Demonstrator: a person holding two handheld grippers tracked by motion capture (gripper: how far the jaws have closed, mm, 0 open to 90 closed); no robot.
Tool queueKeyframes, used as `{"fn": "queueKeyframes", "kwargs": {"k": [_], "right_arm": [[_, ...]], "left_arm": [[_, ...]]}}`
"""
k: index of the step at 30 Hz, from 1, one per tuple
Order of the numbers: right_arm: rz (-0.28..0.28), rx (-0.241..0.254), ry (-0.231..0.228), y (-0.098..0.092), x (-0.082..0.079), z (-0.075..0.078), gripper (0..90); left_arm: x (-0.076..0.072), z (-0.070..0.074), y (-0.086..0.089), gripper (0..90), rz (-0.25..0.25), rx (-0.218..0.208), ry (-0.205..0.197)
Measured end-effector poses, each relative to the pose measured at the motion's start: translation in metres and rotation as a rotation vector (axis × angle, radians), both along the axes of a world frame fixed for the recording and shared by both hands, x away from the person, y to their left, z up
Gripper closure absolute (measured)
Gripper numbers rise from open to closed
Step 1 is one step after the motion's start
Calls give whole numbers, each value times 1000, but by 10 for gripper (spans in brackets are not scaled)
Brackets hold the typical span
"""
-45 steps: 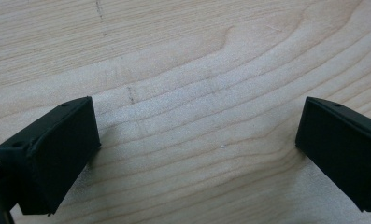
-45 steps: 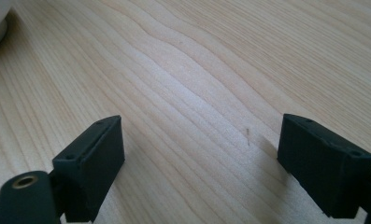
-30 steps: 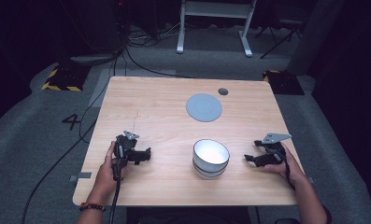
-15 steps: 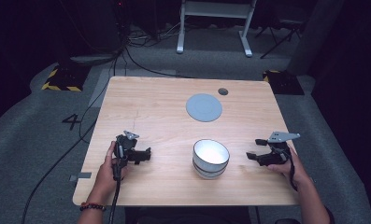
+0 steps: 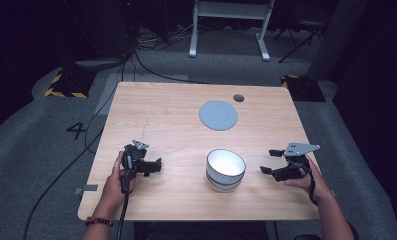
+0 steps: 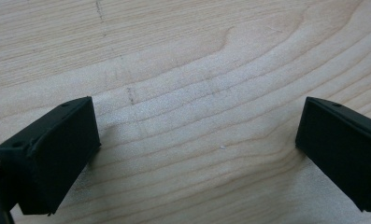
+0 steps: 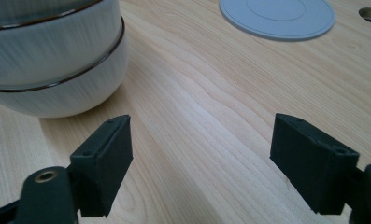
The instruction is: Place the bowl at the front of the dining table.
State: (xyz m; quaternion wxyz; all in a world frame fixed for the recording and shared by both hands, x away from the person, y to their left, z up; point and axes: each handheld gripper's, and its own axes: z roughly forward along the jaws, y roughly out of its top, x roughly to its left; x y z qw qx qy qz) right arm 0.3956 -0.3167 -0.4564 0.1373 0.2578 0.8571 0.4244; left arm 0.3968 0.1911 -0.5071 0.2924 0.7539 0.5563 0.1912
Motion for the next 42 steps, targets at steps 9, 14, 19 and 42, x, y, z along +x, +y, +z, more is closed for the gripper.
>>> {"fn": "queueKeyframes", "kwargs": {"k": [9, 14, 19, 42], "right_arm": [[56, 1, -17, 16, -12, 11, 213], [67, 3, -2, 21, -15, 13, 214], [92, -11, -10, 29, -19, 16, 216], [220, 3, -38, 62, -33, 33, 213]], "left_arm": [[0, 0, 0, 0, 0, 0, 0], [0, 0, 0, 0, 0, 0, 0], [0, 0, 0, 0, 0, 0, 0], [0, 0, 0, 0, 0, 0, 0]]}}
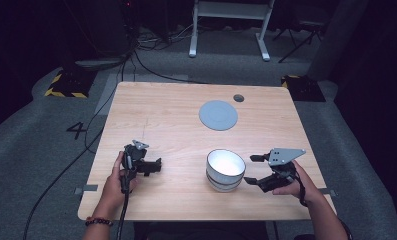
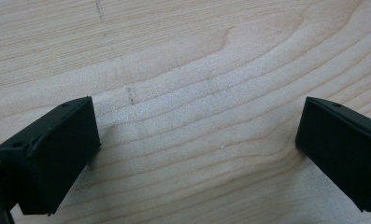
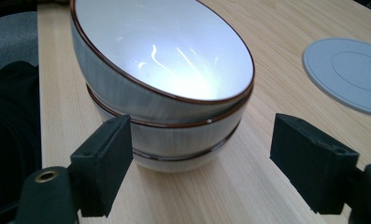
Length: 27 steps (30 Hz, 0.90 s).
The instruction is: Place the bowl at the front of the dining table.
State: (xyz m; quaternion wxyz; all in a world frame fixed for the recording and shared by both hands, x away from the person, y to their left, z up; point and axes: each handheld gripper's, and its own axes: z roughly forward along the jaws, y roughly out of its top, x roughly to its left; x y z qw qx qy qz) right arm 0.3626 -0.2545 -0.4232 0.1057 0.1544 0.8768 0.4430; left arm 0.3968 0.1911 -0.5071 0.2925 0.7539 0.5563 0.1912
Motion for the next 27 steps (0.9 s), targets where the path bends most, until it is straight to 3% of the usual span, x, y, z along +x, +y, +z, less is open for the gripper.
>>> {"fn": "queueKeyframes", "kwargs": {"k": [16, 27], "right_arm": [[54, 39, -43, 17, -11, 16, 219], [107, 25, -21, 34, -11, 15, 219]], "left_arm": [[0, 0, 0, 0, 2, 1, -1], [0, 0, 0, 0, 2, 0, -1]]}}
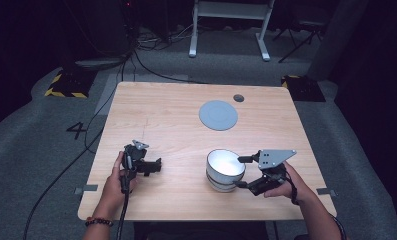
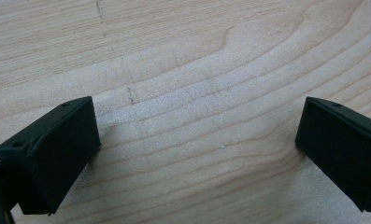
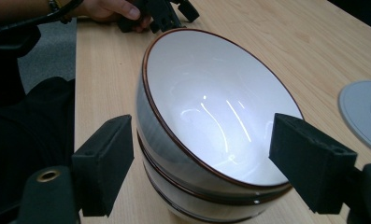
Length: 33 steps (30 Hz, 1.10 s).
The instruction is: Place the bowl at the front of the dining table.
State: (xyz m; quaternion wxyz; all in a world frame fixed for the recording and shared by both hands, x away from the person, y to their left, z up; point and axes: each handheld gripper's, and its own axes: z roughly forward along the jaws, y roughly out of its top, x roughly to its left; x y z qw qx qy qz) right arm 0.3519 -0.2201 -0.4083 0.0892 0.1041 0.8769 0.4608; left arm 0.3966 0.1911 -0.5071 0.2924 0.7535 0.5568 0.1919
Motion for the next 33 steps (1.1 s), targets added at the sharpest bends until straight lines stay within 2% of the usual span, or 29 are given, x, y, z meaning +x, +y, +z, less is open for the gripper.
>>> {"fn": "queueKeyframes", "kwargs": {"k": [5, 10, 21, 22, 27, 30, 32, 33], "right_arm": [[16, -5, 4, 9, 3, -1, 223], [46, -20, 27, 22, 7, -5, 226], [57, -32, 64, 32, 12, -11, 262], [66, -36, 70, 33, 12, -11, 314], [72, -51, 75, 37, 11, -11, 384], [98, -69, 97, 38, 13, -9, 463], [105, -70, 102, 39, 12, -8, 484], [138, -85, 112, 39, 12, -6, 595]], "left_arm": [[0, 0, 0, 0, 0, 3, -3], [0, 0, 0, 0, 0, 1, -1], [0, 0, 0, 0, -1, 1, -1], [0, 0, 0, 0, 0, 0, 1], [0, 0, 0, 0, 0, 3, -3], [0, 0, 0, 0, 0, 2, -1], [0, 0, 0, 0, -1, 3, -3], [0, 0, 0, 0, -1, 0, 0]]}}
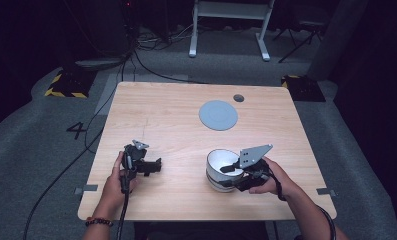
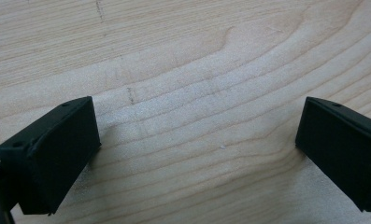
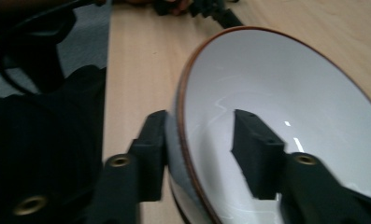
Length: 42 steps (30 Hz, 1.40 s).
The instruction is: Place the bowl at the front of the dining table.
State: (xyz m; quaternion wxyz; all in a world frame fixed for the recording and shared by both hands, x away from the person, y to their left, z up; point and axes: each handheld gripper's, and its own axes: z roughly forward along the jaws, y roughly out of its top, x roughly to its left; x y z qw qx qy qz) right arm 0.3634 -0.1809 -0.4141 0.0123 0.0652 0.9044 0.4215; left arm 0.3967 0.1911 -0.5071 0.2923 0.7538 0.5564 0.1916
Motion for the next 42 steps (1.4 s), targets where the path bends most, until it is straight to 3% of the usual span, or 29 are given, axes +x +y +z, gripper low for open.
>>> {"fn": "queueKeyframes", "kwargs": {"k": [2, 6, 11, 18, 23, 34, 42], "right_arm": [[14, -8, 9, 1, 0, 1, 629], [75, -38, 41, 6, 1, 5, 780], [82, -40, 60, 8, 0, 6, 816], [98, -63, 31, 9, 0, 9, 820], [91, -27, 55, 7, 1, 12, 819], [76, 23, 57, 3, 1, 12, 819], [38, 76, 44, -7, 2, 20, 820]], "left_arm": [[0, 0, 0, 0, 0, 1, 0], [0, 0, 0, 0, 1, 0, 0], [0, 0, 0, 0, 0, 0, 0], [0, 0, 0, 0, 0, 0, 0], [0, 0, 0, 0, 0, 1, -1], [0, 0, 0, 0, 0, -1, 0], [0, 0, 0, 0, 0, -1, 0]]}}
